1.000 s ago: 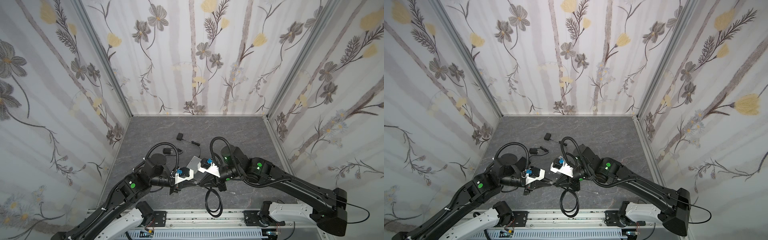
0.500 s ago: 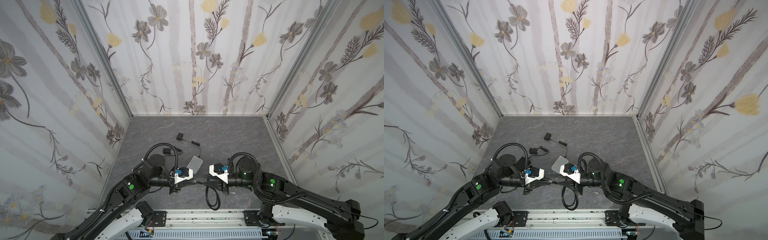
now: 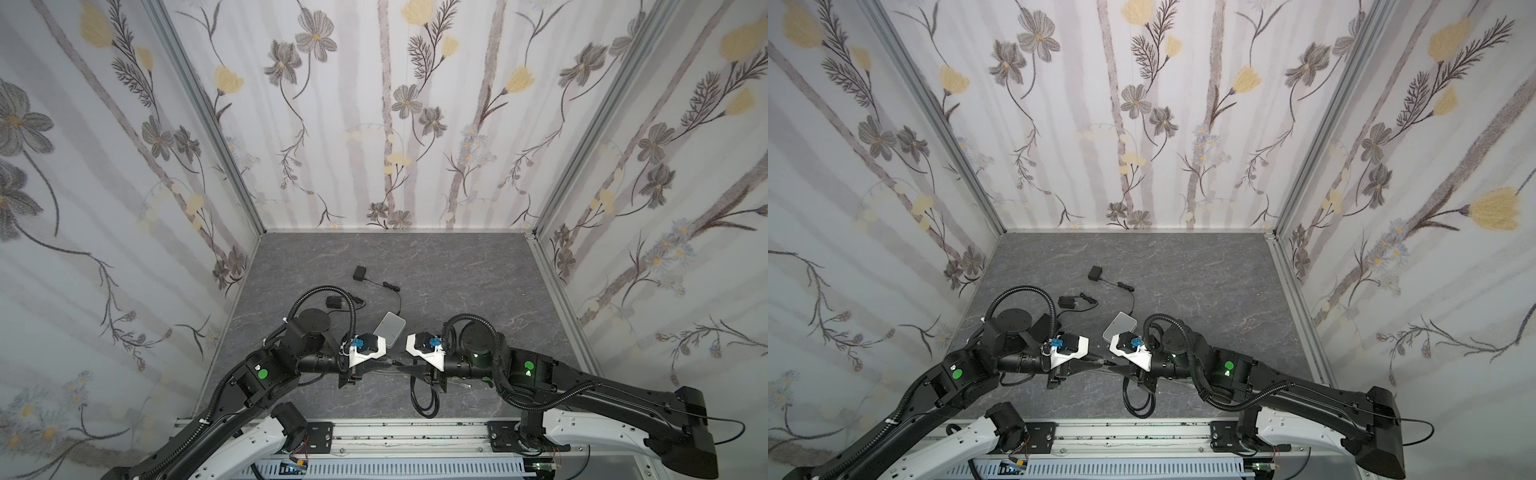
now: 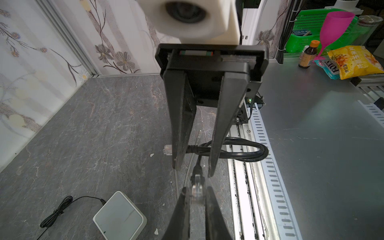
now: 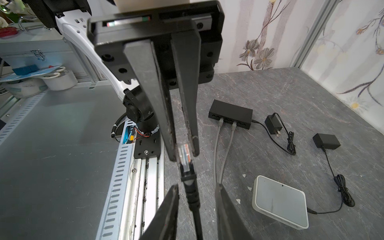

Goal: Insert the plug into the switch port
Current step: 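Carry the plug to the white router with the right gripper while left moves onto it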

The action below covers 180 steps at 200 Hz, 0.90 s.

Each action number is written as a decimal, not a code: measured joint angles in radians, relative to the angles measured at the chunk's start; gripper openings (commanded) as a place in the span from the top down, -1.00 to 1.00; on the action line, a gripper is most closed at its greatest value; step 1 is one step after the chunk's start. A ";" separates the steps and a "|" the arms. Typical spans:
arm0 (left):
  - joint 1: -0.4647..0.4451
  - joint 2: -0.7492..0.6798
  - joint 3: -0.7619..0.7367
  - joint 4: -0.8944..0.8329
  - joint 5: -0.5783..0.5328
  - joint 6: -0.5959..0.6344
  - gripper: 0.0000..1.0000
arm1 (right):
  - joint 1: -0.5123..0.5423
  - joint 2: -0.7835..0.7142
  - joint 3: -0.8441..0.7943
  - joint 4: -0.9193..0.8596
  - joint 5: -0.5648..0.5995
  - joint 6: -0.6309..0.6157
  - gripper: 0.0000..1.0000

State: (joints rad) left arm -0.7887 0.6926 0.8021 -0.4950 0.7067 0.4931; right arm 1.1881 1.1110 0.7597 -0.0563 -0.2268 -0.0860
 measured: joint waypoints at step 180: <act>-0.001 -0.009 0.000 0.005 -0.003 -0.034 0.78 | 0.002 -0.011 -0.053 0.071 -0.040 0.034 1.00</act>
State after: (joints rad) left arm -0.7895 0.6838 0.8021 -0.4904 0.7036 0.4587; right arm 1.1900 1.1000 0.7067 0.0151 -0.2668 -0.0525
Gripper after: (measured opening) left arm 0.110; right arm 0.047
